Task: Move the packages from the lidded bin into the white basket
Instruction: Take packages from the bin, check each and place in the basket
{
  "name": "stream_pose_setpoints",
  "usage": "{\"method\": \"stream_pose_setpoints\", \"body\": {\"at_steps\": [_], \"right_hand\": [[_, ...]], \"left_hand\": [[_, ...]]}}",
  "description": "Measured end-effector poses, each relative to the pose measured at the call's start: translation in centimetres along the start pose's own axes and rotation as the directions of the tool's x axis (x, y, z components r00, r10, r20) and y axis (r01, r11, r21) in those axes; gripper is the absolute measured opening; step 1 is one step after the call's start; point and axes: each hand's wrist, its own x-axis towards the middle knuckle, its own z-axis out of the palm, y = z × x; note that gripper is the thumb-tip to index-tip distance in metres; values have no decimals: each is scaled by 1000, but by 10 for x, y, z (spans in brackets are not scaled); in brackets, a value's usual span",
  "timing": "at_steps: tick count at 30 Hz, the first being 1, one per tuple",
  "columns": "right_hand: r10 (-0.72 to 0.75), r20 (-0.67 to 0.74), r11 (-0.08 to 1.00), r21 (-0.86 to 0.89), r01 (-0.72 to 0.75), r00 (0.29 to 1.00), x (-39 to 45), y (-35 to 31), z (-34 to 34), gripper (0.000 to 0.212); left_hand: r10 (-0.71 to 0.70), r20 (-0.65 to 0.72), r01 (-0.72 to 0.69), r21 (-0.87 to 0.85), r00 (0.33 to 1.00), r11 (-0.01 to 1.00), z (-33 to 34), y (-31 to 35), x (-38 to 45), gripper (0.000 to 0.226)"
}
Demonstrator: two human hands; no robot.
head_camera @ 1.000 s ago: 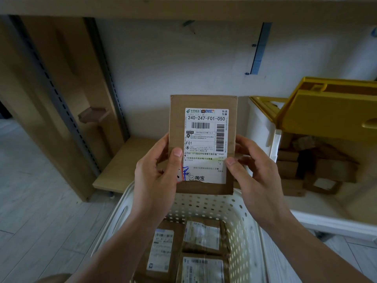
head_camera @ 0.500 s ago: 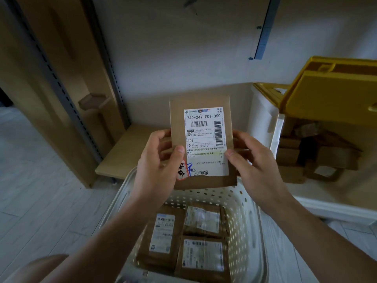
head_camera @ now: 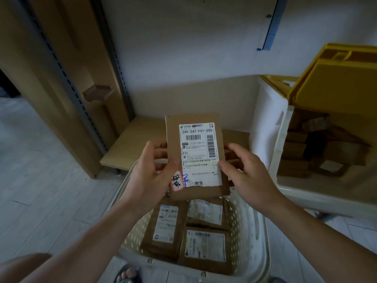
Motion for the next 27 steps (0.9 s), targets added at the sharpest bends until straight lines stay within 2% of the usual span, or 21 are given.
{"method": "stream_pose_setpoints", "body": {"at_steps": [7,12,19,24,27], "right_hand": [[5,44,1000,-16,-4,999,5,1,12,28],[11,70,995,-99,-4,998,9,5,21,29],[37,109,980,-198,-15,993,18,10,30,21],[48,145,968,-249,-10,988,25,15,38,21],[52,175,964,-266,-3,983,28,18,41,17]], "left_hand": [[-5,10,4,79,1000,997,-11,-7,-4,23],[-25,51,18,131,998,991,-17,-13,-5,23],[-122,56,109,189,991,976,-25,-22,-1,24],[-185,27,172,265,982,949,-29,-29,2,15],[-259,13,248,245,966,937,-30,-34,2,16]]}}
